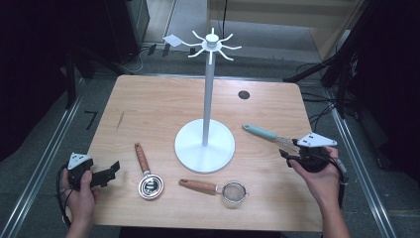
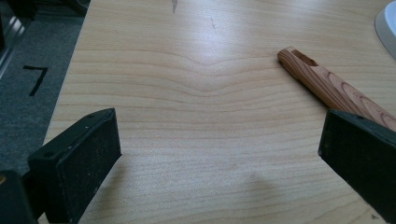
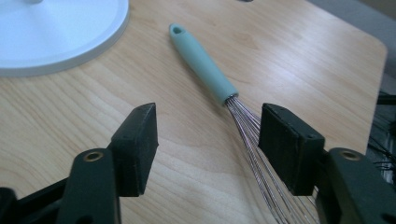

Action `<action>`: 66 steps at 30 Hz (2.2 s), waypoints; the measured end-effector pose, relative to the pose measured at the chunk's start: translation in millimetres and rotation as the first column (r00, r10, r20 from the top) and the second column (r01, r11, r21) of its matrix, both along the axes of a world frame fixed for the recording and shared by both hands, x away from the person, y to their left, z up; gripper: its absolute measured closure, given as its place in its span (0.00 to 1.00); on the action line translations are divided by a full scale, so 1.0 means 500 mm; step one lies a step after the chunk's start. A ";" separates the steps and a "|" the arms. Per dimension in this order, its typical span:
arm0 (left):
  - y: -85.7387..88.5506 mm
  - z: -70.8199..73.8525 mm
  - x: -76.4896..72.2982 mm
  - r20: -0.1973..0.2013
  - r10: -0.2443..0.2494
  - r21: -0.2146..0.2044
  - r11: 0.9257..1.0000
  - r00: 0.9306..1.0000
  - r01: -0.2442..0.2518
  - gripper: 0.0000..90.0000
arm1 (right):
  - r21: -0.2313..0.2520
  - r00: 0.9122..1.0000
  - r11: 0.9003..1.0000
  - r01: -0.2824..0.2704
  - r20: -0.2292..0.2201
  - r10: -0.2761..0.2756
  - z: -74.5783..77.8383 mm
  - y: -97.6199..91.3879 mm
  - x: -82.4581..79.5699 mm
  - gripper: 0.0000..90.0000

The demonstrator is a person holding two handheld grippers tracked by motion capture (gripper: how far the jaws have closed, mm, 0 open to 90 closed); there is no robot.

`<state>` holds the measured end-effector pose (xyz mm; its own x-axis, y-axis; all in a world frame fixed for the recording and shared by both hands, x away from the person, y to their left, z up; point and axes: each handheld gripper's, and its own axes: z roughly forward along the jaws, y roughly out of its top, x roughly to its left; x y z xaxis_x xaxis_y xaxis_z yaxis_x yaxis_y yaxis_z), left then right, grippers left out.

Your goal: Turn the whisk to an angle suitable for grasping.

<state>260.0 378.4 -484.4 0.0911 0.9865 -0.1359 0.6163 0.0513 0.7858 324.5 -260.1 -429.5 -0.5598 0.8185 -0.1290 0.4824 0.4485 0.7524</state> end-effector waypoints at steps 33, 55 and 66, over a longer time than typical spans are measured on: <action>0.000 0.000 0.000 -0.002 -0.007 0.001 1.000 1.000 0.007 0.00 | -0.378 0.897 0.855 -0.356 -0.393 0.200 -0.030 0.078 0.236 0.73; 0.000 0.000 0.001 -0.004 -0.010 -0.001 1.000 1.000 0.010 0.00 | -0.354 0.834 0.856 -0.376 -0.532 0.147 -0.068 0.097 0.286 0.78; 0.000 0.000 0.001 -0.004 -0.009 -0.001 1.000 1.000 0.009 0.00 | -0.237 0.909 0.936 -0.262 -0.386 0.157 -0.015 0.083 0.251 0.78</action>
